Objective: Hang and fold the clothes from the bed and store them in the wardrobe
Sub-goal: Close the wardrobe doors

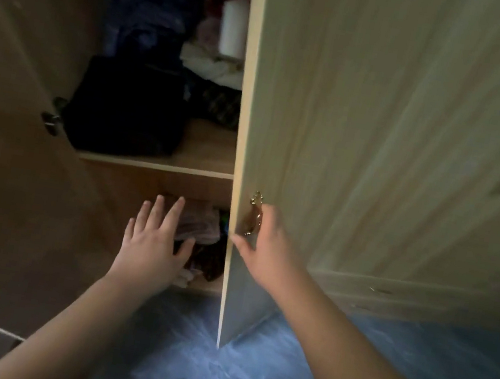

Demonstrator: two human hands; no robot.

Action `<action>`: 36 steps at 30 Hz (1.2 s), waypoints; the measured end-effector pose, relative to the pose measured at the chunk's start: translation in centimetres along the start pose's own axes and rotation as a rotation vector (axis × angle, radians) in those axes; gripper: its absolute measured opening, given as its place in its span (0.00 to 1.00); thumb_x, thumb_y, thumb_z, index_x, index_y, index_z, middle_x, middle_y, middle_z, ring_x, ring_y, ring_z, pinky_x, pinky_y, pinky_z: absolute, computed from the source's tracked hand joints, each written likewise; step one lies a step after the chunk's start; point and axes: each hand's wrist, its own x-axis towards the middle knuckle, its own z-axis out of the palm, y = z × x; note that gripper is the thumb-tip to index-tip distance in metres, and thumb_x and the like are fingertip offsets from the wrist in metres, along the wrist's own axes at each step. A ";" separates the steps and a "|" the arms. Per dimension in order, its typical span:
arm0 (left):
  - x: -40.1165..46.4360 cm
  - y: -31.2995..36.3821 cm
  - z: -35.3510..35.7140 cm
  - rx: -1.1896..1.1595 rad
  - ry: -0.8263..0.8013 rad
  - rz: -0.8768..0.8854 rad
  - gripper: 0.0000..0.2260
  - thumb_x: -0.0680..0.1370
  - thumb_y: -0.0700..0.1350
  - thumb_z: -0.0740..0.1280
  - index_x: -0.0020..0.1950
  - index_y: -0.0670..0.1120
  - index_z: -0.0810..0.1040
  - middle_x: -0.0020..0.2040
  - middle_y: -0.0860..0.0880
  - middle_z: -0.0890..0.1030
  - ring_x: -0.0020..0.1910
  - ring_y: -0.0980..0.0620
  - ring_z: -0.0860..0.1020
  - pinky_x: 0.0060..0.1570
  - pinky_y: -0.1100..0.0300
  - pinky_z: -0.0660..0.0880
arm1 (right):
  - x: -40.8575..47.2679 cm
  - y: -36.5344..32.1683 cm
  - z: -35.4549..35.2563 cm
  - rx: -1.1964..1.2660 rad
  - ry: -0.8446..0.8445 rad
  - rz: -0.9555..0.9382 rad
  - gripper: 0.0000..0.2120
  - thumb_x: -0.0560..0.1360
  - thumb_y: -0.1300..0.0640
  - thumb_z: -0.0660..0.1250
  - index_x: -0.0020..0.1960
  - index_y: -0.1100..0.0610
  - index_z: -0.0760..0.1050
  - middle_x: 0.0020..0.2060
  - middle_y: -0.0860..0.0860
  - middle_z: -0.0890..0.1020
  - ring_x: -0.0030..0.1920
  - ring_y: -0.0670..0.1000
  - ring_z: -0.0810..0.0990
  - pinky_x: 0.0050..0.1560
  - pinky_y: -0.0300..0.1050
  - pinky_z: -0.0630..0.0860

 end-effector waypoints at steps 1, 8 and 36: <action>0.5 -1.0 -0.6 -0.017 0.013 -0.033 0.34 0.80 0.60 0.60 0.81 0.57 0.47 0.82 0.45 0.51 0.81 0.43 0.48 0.78 0.44 0.51 | 2.1 -1.0 1.0 -0.001 -0.005 0.012 0.28 0.76 0.45 0.71 0.67 0.58 0.64 0.57 0.57 0.79 0.53 0.63 0.81 0.49 0.53 0.77; 8.2 -5.5 -4.1 -0.093 0.088 -0.082 0.33 0.81 0.58 0.59 0.81 0.55 0.45 0.82 0.45 0.48 0.80 0.43 0.44 0.77 0.45 0.49 | 14.9 -4.9 6.7 -0.075 0.136 0.101 0.21 0.77 0.47 0.69 0.59 0.60 0.65 0.49 0.57 0.79 0.46 0.59 0.81 0.39 0.46 0.73; 3.0 -5.6 -4.1 0.002 0.154 -0.068 0.32 0.81 0.58 0.58 0.81 0.55 0.47 0.82 0.46 0.49 0.81 0.45 0.43 0.77 0.45 0.47 | 5.9 -5.9 5.2 -0.465 -0.244 -0.281 0.35 0.79 0.32 0.42 0.81 0.43 0.38 0.82 0.50 0.43 0.81 0.56 0.38 0.79 0.63 0.43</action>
